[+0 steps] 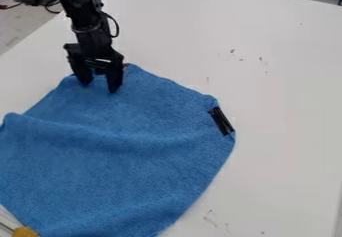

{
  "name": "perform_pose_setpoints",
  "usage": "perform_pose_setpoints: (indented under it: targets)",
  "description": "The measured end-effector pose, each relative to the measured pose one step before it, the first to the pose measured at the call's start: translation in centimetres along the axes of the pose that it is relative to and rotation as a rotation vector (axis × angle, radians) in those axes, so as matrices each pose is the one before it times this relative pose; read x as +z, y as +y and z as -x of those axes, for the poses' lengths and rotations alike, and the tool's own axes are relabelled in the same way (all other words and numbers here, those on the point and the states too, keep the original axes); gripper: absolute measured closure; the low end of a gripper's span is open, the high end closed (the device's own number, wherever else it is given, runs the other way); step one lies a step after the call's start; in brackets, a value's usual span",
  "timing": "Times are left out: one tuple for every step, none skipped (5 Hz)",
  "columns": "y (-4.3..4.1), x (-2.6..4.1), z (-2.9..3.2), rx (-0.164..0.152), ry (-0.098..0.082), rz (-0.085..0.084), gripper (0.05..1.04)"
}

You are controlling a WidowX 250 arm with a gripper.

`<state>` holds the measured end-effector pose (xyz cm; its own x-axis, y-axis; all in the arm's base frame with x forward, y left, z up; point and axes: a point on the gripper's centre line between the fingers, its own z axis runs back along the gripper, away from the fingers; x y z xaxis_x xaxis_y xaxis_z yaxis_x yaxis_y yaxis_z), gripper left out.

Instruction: Flip the top left edge of the cloth

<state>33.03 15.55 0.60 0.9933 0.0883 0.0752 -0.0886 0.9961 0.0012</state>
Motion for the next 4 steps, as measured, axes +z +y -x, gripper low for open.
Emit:
perform_pose_setpoints:
  targets:
    - [0.932, -0.246, -1.805, -0.0219, 0.0209, -0.019, 0.083]
    - [0.871, -0.126, -3.35, -0.01, -0.0198, -0.0084, 0.083]
    - [0.54, -0.077, -2.73, 0.003, 0.025, 0.0031, 0.083]
    - [-0.392, -0.222, 0.841, 0.0811, 0.0218, 0.0073, 0.084]
